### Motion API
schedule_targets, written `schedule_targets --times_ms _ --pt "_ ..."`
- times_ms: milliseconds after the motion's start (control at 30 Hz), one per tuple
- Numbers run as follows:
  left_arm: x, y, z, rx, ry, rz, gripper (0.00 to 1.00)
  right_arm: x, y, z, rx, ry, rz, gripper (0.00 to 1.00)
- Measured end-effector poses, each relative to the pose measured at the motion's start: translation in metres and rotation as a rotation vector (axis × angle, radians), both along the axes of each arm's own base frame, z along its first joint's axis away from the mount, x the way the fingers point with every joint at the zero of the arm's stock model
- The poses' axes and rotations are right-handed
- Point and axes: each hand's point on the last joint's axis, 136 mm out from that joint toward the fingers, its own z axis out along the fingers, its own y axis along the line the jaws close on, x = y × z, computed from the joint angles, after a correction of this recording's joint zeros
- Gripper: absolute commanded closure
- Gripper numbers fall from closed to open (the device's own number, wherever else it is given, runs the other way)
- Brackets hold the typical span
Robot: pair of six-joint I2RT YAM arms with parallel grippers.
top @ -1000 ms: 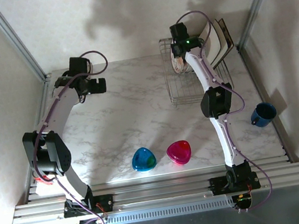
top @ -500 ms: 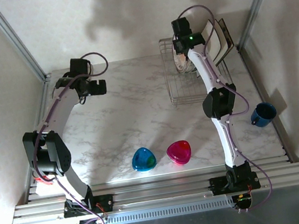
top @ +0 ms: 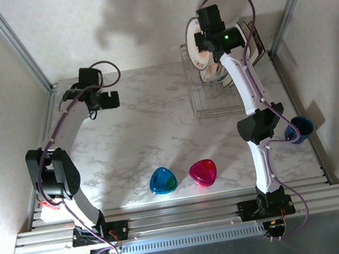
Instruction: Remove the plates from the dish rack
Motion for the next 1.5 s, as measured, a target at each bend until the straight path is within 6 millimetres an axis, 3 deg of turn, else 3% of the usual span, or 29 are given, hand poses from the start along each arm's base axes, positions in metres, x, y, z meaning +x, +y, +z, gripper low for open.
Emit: schedule_targets --times_ms 167,367,467,600,767,967,1067,1267,1400,1500 --pt "0.0 0.0 0.0 0.0 0.0 0.0 0.0 -0.006 0.0 0.003 0.0 0.007 0.005 1.0" --pt "0.0 0.0 0.0 -0.001 0.0 0.0 0.0 -0.022 0.015 -0.026 0.064 0.117 0.087 1.0" --pt "0.0 0.0 0.0 -0.001 0.0 0.0 0.01 -0.044 0.029 -0.045 0.184 0.192 0.163 1.0" --pt "0.001 0.0 0.0 -0.001 -0.003 0.0 0.0 -0.067 0.044 -0.053 0.406 0.24 0.257 1.0" --pt "0.002 -0.002 0.001 -0.009 -0.01 -0.005 0.0 -0.077 0.065 -0.066 0.706 0.255 0.371 1.0" --pt "0.003 -0.003 0.002 -0.016 -0.016 -0.009 0.0 -0.087 0.092 -0.103 0.966 0.332 0.463 1.0" --pt "0.004 -0.004 0.002 -0.021 -0.018 -0.013 0.0 -0.088 0.1 -0.104 1.029 0.34 0.498 1.0" --pt "0.007 -0.01 0.002 -0.051 -0.032 -0.033 0.0 -0.085 0.105 -0.086 1.072 0.288 0.556 1.0" --pt "0.008 -0.033 0.006 -0.189 -0.073 -0.12 0.0 -0.082 0.107 -0.087 1.079 0.285 0.566 1.0" --pt "0.005 -0.055 0.023 -0.375 -0.134 -0.213 0.0 -0.08 0.108 -0.095 1.088 0.302 0.56 1.0"
